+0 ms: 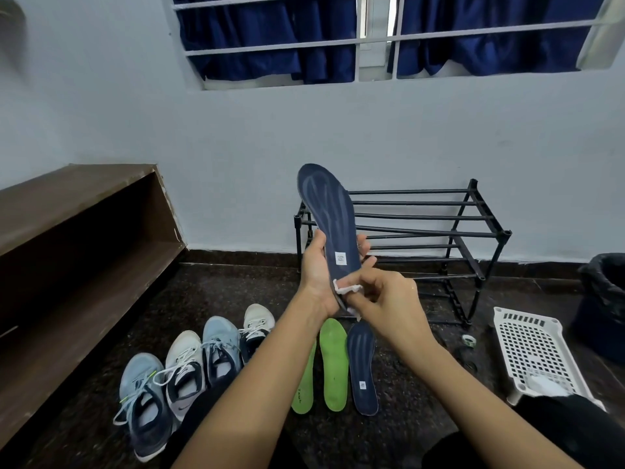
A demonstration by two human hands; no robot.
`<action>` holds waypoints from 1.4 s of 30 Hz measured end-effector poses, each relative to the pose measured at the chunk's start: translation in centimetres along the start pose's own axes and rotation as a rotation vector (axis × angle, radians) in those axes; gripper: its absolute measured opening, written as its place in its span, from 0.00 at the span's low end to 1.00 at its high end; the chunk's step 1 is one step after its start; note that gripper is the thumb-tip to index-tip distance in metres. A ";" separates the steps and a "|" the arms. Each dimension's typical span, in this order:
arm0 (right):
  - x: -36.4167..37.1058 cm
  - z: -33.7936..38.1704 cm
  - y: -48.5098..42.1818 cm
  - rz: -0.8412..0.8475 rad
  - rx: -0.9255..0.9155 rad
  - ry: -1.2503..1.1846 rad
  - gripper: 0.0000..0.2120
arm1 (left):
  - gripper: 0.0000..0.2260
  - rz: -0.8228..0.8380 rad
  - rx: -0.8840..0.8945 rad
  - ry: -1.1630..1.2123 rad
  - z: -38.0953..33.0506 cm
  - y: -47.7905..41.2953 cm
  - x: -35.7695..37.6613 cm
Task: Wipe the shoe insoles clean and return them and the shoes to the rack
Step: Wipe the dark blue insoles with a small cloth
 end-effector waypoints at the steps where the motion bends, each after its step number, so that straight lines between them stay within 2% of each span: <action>1: 0.1 -0.1 0.0 0.023 0.011 -0.003 0.10 | 0.28 -0.004 0.014 0.011 -0.3 -0.1 -0.2; 5: 0.1 -0.3 -0.1 -0.016 -0.017 0.032 0.10 | 0.29 -0.026 0.020 0.002 0.1 -0.1 -0.3; 11: -0.1 -0.7 -1.4 -0.149 -0.036 0.065 0.10 | 0.29 -0.084 -0.076 -0.055 2.4 0.7 -0.3; 15: 0.4 -0.5 -0.8 -0.075 -0.020 0.040 0.11 | 0.29 -0.061 -0.012 -0.012 0.8 -0.1 -0.6; 20: 0.4 -0.6 -0.2 0.029 0.029 -0.024 0.10 | 0.23 -0.033 0.079 0.039 -1.0 -0.3 -0.8; 24: 0.2 -0.4 -0.4 0.004 0.007 -0.013 0.10 | 0.26 -0.024 0.080 0.011 -0.5 0.1 -0.4; 30: 0.0 -0.1 -1.7 -0.087 -0.059 0.052 0.09 | 0.31 -0.062 -0.011 -0.069 1.0 0.1 -0.3; 34: 0.2 0.1 -0.8 -0.030 -0.051 0.049 0.10 | 0.30 0.003 0.043 0.007 -0.5 0.0 -0.1; 38: 0.2 0.2 -0.1 0.042 -0.027 0.004 0.11 | 0.27 -0.010 0.120 0.058 -1.9 -0.1 -0.5; 42: 0.4 0.1 -0.4 0.014 -0.052 0.042 0.11 | 0.28 -0.042 0.127 0.080 -1.9 -0.3 -0.7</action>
Point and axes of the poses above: each hand's wrist, its own y-axis away from the middle knuckle, its own x-axis out of the palm, z = x × y, the point moved 5 cm from there along -y, towards the middle knuckle, and after that the axes turned 5 degrees about -y, right-handed, at the moved point
